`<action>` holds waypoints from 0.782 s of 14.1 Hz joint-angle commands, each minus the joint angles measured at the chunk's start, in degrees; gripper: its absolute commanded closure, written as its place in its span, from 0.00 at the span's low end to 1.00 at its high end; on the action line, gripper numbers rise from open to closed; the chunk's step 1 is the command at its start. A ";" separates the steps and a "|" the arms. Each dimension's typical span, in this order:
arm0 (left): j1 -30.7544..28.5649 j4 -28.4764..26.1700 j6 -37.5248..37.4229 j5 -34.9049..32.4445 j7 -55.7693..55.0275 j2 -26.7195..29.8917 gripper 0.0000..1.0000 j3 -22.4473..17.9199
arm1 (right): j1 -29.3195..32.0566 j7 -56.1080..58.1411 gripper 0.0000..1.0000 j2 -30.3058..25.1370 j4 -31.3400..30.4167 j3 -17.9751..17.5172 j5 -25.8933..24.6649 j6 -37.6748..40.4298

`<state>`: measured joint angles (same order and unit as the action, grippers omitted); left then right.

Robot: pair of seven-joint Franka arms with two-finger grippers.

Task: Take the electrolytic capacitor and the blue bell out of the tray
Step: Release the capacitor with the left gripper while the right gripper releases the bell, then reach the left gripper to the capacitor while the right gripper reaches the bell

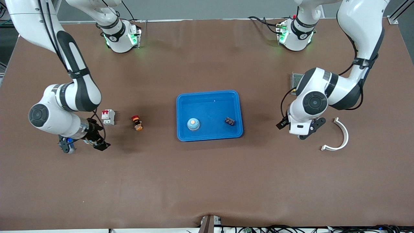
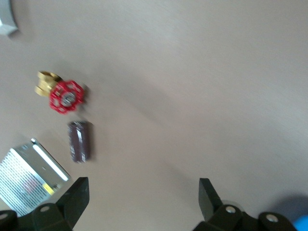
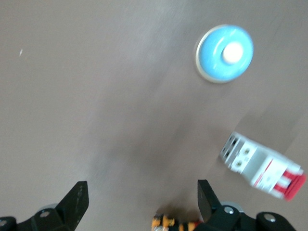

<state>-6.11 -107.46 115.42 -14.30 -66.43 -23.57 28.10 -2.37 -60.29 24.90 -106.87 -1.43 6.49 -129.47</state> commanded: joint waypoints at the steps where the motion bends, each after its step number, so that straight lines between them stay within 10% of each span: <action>1: 3.29 4.18 -1.51 1.21 -4.12 -2.09 0.00 0.12 | -2.27 -3.41 0.00 0.23 1.48 0.47 -0.34 1.32; 11: 15.77 17.10 -1.42 1.12 -23.99 -12.46 0.00 0.11 | -19.41 -34.24 0.00 0.32 3.33 0.55 -0.86 -3.33</action>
<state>7.66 -94.36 115.42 -13.52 -87.74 -33.53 28.21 -19.32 -89.03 24.92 -104.17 -1.52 6.37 -131.46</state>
